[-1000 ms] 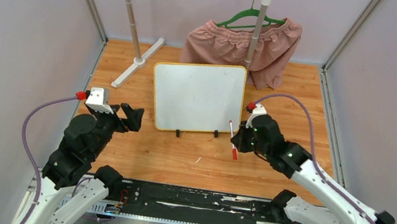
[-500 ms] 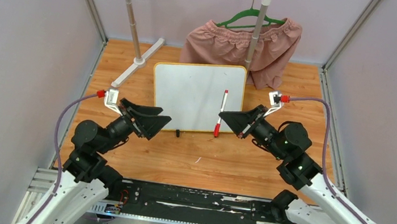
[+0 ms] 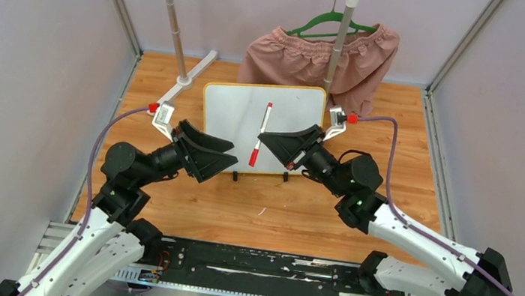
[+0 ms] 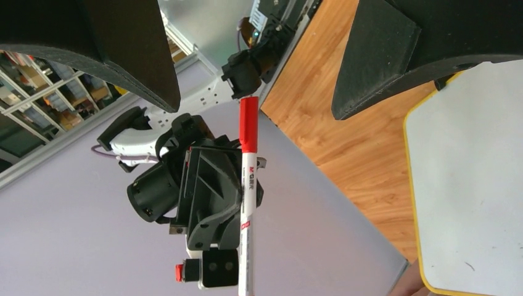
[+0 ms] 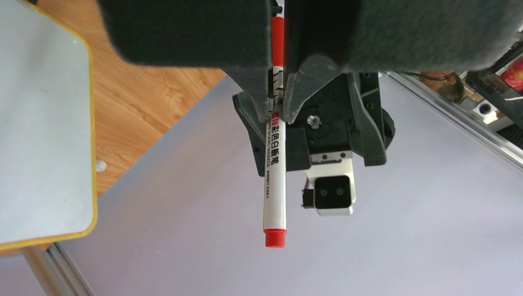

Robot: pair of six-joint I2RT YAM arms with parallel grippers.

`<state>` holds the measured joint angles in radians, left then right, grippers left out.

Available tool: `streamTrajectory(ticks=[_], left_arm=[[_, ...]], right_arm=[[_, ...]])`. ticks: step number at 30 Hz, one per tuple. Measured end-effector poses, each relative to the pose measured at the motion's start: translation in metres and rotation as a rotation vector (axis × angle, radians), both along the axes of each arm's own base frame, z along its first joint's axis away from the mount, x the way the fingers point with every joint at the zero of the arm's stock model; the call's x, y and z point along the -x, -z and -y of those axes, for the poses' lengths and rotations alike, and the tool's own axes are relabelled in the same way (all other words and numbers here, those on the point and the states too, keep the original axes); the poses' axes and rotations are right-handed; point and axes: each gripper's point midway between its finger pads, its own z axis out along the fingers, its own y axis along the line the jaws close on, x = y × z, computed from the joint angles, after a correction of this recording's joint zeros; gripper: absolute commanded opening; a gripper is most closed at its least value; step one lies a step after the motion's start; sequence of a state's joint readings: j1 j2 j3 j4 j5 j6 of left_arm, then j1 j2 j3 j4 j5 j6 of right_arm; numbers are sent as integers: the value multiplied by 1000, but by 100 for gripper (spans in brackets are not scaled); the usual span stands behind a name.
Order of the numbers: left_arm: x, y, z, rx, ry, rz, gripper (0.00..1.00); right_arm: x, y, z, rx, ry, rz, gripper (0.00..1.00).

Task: Write a sentence on the whiteboard
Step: Open the whiteboard marker at the center of the board.

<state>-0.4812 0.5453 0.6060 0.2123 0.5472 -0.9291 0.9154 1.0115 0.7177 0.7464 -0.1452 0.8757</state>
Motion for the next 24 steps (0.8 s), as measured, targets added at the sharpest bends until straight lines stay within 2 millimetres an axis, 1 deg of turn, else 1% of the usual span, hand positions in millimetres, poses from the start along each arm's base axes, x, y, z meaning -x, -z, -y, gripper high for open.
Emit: streamTrajectory(ticks=[3, 6, 8, 11, 17, 24], left_arm=[[2, -3, 1, 1, 14, 5, 100], [3, -7, 2, 2, 26, 7, 99], [4, -12, 3, 5, 32, 16, 96], [6, -17, 3, 11, 39, 32, 90], [10, -20, 4, 20, 58, 38, 78], [12, -22, 4, 28, 63, 41, 60]], right_arm=[[1, -15, -6, -52, -12, 15, 0], [2, -24, -11, -86, -25, 20, 0], [3, -27, -15, -101, -35, 18, 0], [4, -29, -21, -117, -45, 13, 0], [5, -24, -32, -122, -61, -10, 0], [8, -29, -40, -143, -83, -11, 0]])
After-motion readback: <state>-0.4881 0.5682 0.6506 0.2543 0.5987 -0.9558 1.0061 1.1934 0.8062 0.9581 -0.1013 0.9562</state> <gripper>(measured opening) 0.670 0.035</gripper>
